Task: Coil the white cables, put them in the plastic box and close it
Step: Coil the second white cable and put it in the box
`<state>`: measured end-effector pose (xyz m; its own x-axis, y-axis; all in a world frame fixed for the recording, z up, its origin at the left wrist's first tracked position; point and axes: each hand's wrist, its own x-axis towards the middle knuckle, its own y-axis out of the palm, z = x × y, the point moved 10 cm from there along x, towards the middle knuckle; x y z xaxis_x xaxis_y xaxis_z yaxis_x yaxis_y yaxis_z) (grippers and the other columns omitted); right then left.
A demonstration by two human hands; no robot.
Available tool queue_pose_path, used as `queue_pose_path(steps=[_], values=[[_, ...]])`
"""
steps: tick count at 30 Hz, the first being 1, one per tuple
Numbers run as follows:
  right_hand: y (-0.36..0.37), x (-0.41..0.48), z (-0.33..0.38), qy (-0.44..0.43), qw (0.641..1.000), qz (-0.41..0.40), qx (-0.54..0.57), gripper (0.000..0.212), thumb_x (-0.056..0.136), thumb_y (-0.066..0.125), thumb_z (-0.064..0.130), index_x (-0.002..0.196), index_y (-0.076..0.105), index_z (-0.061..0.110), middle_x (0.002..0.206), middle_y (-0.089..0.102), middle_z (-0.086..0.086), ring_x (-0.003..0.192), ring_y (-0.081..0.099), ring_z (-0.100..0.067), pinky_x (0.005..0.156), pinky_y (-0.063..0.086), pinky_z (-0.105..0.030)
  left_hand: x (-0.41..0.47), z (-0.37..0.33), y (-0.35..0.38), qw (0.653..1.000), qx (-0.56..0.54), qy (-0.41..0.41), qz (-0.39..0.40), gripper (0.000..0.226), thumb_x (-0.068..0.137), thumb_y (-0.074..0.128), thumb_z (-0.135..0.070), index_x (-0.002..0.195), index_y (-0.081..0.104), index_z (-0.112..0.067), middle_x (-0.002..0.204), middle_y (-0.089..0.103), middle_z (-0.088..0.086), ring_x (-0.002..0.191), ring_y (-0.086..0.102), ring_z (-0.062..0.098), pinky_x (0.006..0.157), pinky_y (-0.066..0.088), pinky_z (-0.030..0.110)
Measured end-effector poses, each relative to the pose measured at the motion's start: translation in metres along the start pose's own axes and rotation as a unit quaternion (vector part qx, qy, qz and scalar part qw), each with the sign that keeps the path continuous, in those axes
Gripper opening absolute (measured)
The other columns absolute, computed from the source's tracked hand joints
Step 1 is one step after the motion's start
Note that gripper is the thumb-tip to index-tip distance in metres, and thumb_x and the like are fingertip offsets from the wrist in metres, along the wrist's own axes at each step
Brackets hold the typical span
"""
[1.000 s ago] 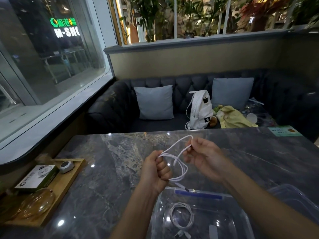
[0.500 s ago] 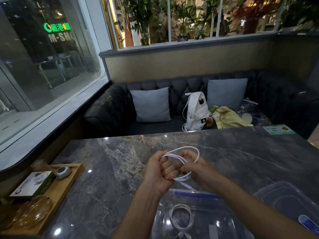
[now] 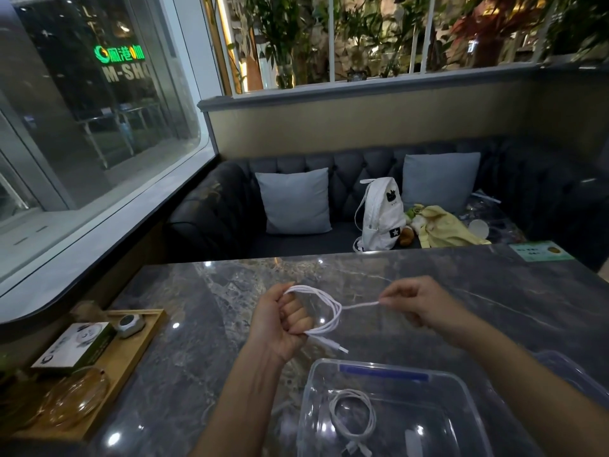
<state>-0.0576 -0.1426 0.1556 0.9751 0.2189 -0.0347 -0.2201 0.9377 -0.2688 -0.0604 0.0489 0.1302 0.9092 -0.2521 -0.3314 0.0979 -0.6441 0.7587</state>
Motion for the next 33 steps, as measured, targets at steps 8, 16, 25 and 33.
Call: queue_pose_path(steps=[8, 16, 25, 33], values=[[0.026, 0.000, 0.002, 0.007, 0.980, 0.101, -0.170, 0.009, 0.086, 0.059, 0.024, 0.088, 0.067, 0.021, 0.079, 0.067, 0.004, 0.072, 0.061, -0.005, 0.068, 0.048, -0.019, -0.002, 0.017, 0.009, 0.997, 0.073, -0.013, 0.000, 0.056, 0.089, 0.041, -0.018, 0.036, 0.025, -0.022, 0.026, 0.019, -0.007, 0.019, 0.015, 0.005, 0.027, 0.008, 0.011], [0.075, -0.011, 0.018, 0.010, 0.974, 0.192, 0.124, 0.033, 0.083, 0.055, 0.030, 0.103, 0.061, 0.005, 0.091, 0.067, 0.002, 0.088, 0.060, -0.010, 0.080, 0.047, -0.021, -0.008, 0.034, 0.021, 0.994, 0.087, -0.046, 0.039, 0.045, 0.076, 0.048, -0.017, 0.037, 0.026, -0.021, 0.025, 0.021, -0.007, 0.019, 0.017, 0.005, 0.026, 0.011, 0.011], [0.100, -0.007, 0.026, 0.024, 0.942, 0.201, 0.268, 0.011, 0.084, 0.059, 0.018, 0.075, 0.055, 0.013, 0.059, 0.054, -0.002, 0.042, 0.039, -0.009, 0.037, 0.032, -0.019, -0.016, 0.024, 0.025, 0.996, 0.036, -0.061, 0.059, 0.048, 0.077, 0.048, -0.019, 0.034, 0.027, -0.018, 0.025, 0.022, -0.005, 0.035, 0.002, 0.009, 0.026, 0.012, 0.016], [0.092, 0.005, 0.017, 0.036, 0.967, 0.160, 0.196, 0.021, 0.085, 0.055, 0.018, 0.066, 0.059, 0.012, 0.053, 0.056, 0.001, 0.032, 0.025, -0.003, 0.032, 0.016, -0.011, -0.016, -0.005, -0.002, 0.941, 0.335, 0.046, -0.030, 0.046, 0.091, 0.049, -0.030, 0.048, 0.052, -0.015, 0.041, 0.050, -0.001, 0.036, 0.046, 0.010, 0.041, 0.037, 0.019]])
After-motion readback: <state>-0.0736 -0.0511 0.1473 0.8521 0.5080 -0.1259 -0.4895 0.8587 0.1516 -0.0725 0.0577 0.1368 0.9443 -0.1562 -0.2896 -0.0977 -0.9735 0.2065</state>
